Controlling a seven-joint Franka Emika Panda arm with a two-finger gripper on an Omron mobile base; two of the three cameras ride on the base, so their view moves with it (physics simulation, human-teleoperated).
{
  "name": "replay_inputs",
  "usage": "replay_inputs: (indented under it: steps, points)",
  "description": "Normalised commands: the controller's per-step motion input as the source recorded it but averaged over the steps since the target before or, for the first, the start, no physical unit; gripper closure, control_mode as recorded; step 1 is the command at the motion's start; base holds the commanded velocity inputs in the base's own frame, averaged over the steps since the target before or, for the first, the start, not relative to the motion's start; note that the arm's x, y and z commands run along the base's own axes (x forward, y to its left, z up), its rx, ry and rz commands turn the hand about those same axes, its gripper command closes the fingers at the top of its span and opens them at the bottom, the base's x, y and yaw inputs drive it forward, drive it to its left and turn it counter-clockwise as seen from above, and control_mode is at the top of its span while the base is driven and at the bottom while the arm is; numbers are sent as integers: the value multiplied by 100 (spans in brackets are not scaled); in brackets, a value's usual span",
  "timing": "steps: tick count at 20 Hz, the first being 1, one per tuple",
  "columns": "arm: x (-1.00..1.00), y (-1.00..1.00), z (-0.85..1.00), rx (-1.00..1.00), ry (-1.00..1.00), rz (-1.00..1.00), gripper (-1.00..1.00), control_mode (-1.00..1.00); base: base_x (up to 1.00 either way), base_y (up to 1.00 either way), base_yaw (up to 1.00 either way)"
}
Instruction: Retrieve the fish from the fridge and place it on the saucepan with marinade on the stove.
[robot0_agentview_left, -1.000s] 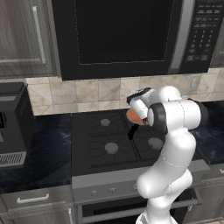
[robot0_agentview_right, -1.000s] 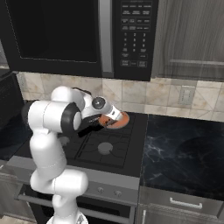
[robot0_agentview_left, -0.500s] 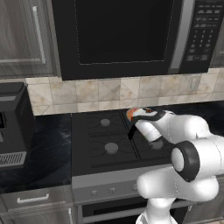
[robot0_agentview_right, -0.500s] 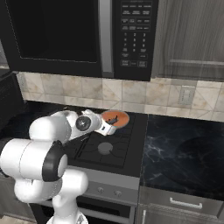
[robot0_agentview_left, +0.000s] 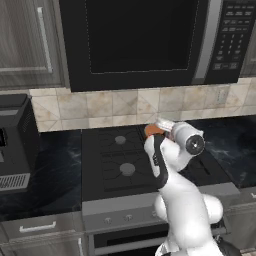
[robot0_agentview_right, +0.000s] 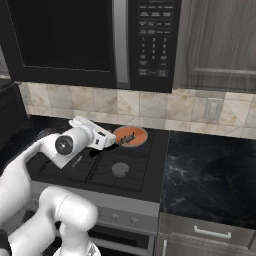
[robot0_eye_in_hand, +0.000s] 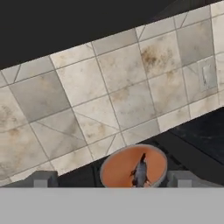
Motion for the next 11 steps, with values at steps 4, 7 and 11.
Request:
replay_inputs:
  steps: [4,7,11]
  points:
    - [-100,37,100,-8,41,0,-100,-100,0,0,0]
    - [-100,19,99,-7,60,0,-100,-100,0,0,0]
    - [-100,10,75,-8,69,0,-100,-100,0,0,0]
